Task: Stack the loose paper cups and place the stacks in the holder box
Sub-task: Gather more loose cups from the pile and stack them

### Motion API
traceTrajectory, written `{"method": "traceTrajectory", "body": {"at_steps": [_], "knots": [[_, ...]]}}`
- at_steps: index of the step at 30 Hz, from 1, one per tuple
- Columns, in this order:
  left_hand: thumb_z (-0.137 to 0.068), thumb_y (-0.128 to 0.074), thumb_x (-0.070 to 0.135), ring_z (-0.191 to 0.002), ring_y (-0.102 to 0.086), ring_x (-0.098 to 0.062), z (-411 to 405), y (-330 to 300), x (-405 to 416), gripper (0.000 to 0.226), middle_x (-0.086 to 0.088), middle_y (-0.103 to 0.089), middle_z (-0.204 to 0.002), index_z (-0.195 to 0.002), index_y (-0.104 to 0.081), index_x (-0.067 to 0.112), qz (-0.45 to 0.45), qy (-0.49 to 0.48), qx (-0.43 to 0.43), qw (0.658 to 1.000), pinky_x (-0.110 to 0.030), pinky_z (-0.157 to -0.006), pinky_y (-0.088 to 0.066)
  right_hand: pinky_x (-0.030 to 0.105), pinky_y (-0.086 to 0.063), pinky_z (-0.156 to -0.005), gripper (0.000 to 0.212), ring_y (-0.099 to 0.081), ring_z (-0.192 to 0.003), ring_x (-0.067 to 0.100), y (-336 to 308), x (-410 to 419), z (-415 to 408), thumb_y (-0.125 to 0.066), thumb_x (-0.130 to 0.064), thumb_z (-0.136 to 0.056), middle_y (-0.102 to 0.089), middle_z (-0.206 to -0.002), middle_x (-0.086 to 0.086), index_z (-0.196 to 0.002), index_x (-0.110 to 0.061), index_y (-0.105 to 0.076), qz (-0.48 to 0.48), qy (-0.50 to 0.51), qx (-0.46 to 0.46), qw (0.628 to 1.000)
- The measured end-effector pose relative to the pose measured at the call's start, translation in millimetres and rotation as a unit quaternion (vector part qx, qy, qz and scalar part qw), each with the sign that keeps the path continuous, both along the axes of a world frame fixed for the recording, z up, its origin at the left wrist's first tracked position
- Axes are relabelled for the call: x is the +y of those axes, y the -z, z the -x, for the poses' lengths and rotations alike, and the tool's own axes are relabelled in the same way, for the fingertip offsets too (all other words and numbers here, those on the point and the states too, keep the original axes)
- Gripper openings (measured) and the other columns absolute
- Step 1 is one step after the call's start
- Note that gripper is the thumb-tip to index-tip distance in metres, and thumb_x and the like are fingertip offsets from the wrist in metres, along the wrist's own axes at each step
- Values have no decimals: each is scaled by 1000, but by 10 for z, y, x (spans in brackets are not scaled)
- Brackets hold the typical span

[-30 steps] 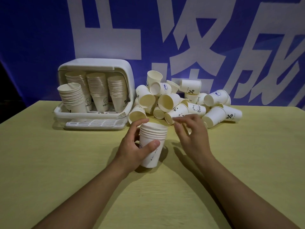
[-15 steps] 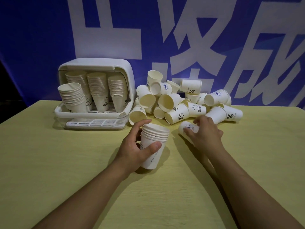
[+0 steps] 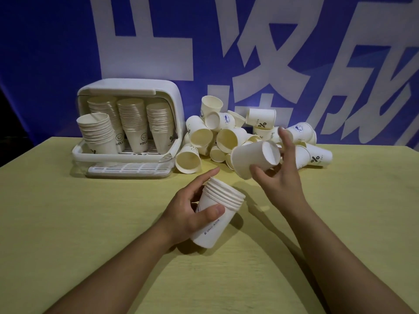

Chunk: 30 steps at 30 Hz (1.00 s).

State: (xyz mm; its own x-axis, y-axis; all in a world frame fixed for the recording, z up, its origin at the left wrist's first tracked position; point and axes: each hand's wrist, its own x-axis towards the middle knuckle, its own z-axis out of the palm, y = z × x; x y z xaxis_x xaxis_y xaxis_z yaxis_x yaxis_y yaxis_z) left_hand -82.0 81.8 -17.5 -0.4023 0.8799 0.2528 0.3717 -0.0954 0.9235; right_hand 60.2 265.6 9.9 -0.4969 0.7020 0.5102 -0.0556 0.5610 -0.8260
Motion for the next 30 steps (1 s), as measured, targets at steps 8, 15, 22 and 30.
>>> {"method": "traceTrajectory", "body": {"at_steps": [8, 15, 22, 30], "knots": [[-64, -77, 59, -117, -65, -10, -14, -16, -13, 102, 13, -69, -125, -150, -23, 62, 12, -5, 2, 1000, -47, -101, -54, 21, -48, -70, 33, -57, -80, 6, 70, -306, 167, -61, -46, -83, -63, -89, -10, -93, -14, -57, 145, -175, 100, 969], [-62, -79, 54, -107, -70, -19, -6, -48, 8, 91, 2, -73, -116, -140, -33, 65, -26, -47, -13, 998, -57, -94, -56, 30, -54, -83, 54, -59, -84, 12, 126, -280, 182, -71, -19, -88, -59, -82, -2, -136, -28, -50, 130, -193, 83, 969], [-60, -79, 59, -106, -70, -13, 18, -52, -8, 104, 6, -72, -119, -137, -12, 78, -22, -93, 0, 995, -50, -94, -57, 47, -56, -87, 29, -64, -102, 18, 153, -294, 159, -63, -38, -89, -67, -104, 0, -117, -35, -70, 36, -152, 25, 987], [-60, -75, 62, -91, -70, -7, 105, -39, 14, 66, 9, -73, -105, -120, -46, 62, -23, -135, -15, 990, -48, -85, -60, 29, -54, -81, 28, -62, -97, 9, 174, -61, 276, -68, -19, -94, -62, -110, -7, -117, -33, -64, -55, -12, -40, 998]]}}
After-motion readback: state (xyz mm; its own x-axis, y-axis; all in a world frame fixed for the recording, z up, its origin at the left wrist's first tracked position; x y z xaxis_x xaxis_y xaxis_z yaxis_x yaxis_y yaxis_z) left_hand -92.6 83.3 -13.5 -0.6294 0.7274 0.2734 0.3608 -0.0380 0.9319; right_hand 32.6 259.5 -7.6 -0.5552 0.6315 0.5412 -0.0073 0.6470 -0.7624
